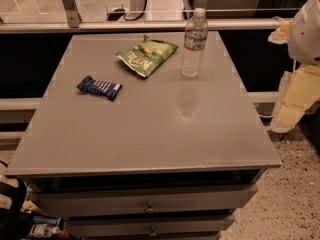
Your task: Pick rxbar blueberry
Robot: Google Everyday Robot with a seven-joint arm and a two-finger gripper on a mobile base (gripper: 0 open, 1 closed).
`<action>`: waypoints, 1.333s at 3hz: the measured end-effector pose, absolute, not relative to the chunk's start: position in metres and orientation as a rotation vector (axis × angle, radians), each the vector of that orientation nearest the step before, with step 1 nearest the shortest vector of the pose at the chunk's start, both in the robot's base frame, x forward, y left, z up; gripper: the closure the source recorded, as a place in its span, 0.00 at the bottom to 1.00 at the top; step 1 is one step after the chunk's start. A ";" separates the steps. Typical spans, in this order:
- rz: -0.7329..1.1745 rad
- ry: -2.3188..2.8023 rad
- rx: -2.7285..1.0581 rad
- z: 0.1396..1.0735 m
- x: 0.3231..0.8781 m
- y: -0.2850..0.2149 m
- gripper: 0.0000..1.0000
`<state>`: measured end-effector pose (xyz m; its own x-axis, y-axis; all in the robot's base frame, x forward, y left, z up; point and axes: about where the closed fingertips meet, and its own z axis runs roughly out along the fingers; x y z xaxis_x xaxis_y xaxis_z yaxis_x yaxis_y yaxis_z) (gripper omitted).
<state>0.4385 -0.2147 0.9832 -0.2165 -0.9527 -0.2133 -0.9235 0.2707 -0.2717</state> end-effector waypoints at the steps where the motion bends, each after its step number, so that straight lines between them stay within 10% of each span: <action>1: -0.122 2.212 -1.711 0.983 0.438 -0.215 0.00; 4: 0.159 1.948 -1.626 0.962 0.507 -0.160 0.00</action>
Offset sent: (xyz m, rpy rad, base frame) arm 0.0111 -0.0041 0.0061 0.0376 -0.0244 -0.0076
